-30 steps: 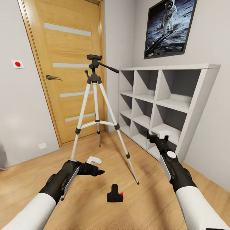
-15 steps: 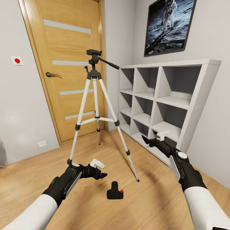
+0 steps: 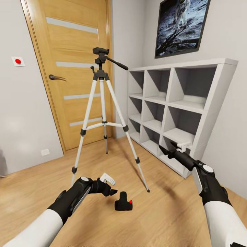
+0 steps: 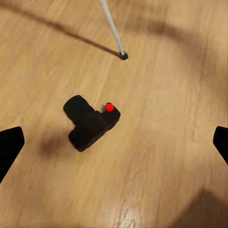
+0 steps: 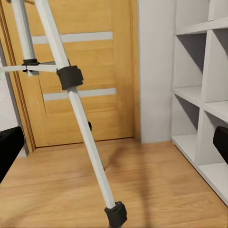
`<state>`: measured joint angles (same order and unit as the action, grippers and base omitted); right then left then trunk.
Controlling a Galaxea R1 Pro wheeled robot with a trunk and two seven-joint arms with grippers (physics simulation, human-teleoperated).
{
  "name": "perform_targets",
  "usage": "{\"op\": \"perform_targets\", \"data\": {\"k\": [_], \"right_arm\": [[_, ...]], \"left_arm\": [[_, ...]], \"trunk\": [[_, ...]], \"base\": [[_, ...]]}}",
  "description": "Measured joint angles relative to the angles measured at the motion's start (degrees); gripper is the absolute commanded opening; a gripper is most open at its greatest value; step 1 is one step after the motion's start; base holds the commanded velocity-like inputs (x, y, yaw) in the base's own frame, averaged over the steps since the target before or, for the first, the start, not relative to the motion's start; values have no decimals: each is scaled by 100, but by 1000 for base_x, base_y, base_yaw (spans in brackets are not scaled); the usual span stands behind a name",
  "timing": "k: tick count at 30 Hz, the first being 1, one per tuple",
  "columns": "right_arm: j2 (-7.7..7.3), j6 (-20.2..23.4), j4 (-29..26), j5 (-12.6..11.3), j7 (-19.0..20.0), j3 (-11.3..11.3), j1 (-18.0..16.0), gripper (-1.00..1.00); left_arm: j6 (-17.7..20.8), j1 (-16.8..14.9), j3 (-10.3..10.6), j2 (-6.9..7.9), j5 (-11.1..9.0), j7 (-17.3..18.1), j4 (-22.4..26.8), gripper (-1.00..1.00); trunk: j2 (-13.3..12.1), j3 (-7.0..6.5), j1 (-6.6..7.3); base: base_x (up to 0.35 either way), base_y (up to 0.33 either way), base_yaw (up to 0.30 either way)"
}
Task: Attach the digital camera to the camera tripod in the bedroom.
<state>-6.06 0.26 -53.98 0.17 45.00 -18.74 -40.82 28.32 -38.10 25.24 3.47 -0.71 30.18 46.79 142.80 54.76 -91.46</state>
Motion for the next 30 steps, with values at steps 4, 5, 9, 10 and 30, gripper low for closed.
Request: {"op": "perform_targets", "data": {"k": [4,5,9,10,30], "right_arm": [[-2,4,0,0,148,-37,0,100],[-2,4,0,0,160,-39,0,100],[-2,5,0,0,188,-50,0,100],[-2,5,0,0,190,-51,0,100],[-2,6,0,0,198,-47,0,100]], "left_arm": [[-7,0,31,-2,0,0,7,100],[-7,0,33,-1,0,0,10,100],[-2,0,36,0,0,0,19,100],[-2,0,35,0,0,0,19,100],[3,0,41,-1,0,13,24,100]], "trunk": [[45,84,-31],[46,106,-33],[52,195,-43],[53,217,-46],[80,661,-98]], "base": [[0,0,0],[0,0,0],[0,0,0],[0,0,0],[0,0,0]]}}
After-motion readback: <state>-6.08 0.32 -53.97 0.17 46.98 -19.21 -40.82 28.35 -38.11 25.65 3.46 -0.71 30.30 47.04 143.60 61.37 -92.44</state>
